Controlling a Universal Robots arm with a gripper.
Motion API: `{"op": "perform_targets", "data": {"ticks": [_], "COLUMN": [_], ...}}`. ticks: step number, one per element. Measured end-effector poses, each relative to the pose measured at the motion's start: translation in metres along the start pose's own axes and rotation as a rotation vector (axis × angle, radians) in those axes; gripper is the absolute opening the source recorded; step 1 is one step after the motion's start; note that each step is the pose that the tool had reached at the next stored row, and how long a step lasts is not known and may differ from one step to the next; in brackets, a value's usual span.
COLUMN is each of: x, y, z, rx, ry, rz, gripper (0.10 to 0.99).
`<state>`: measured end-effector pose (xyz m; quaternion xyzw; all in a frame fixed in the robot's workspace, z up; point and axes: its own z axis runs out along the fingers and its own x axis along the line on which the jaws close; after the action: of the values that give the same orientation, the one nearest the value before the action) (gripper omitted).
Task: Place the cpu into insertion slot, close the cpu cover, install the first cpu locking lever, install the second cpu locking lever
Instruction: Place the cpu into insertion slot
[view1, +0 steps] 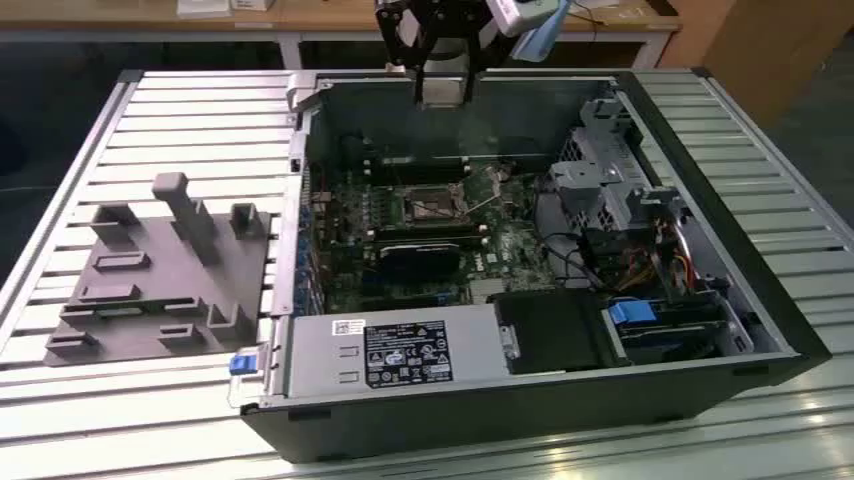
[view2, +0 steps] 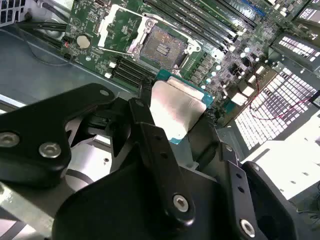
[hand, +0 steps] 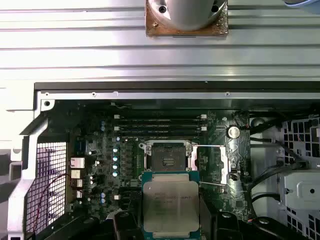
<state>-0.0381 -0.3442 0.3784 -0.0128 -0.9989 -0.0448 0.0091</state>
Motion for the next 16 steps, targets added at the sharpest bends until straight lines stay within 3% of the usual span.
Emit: {"op": "perform_targets", "data": {"ticks": [6, 16], "x": [0.0000, -0.0002], "y": [0.0000, -0.0007], "z": [0.0004, 0.0085], "rx": [0.000, 0.000], "ry": [-0.0001, -0.0014], "rz": [0.000, 0.000], "gripper": [0.541, 0.541]}}
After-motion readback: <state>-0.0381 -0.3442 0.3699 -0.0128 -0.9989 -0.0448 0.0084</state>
